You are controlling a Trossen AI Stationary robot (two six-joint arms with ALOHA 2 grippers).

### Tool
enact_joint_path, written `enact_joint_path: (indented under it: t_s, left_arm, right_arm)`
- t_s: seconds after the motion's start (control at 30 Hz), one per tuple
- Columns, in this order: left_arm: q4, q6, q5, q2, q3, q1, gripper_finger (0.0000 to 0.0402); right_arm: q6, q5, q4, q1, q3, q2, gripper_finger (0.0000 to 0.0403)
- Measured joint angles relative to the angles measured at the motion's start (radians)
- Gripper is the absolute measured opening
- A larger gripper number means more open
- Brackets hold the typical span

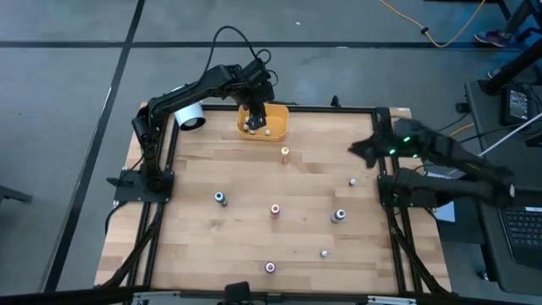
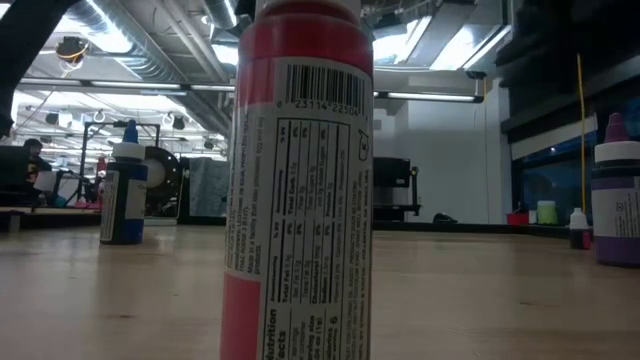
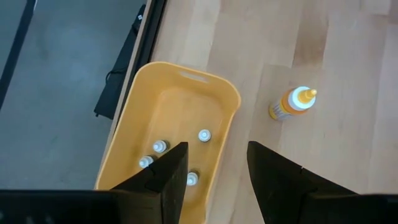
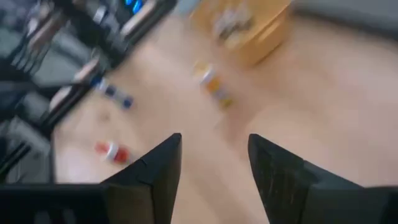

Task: Pick & Place food coloring
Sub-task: Put the red food coloring bottle into the yellow bin

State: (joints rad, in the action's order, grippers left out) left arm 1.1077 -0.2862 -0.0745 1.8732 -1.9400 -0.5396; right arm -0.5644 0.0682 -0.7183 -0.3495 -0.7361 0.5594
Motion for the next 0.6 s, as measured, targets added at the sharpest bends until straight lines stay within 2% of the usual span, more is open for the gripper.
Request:
enact_joint_path:
  t_s: [0.1,0.17,0.33,0.4,0.5,0.6]
  left_arm:
    - [0.006,0.004,-0.011,0.0,0.0,0.0,0.016]
    - [0.013,0.003,-0.013,0.0,0.0,0.0,0.0157]
    - [0.014,-0.026,-0.013,0.0,0.0,0.0,0.0153]
    - [0.014,-0.03,-0.013,0.0,0.0,0.0,0.0153]
    - [0.014,-0.032,-0.016,0.0,0.0,0.0,0.0154]
    - [0.014,-0.034,-0.023,0.0,0.0,0.0,0.0153]
  right_arm:
    - [-0.094,-0.09,0.079,0.204,0.067,0.053,0.0181]
    - [-0.177,-0.204,0.07,0.339,0.097,0.076,0.018]
    - [-0.523,-0.666,0.0,0.651,0.147,0.08,0.018]
    - [-0.696,-0.791,-0.07,0.741,0.173,0.097,0.018]
    - [-0.954,-0.797,-0.159,0.852,0.223,0.171,0.018]
    - [-1.111,-0.79,-0.151,0.945,0.233,0.277,0.018]
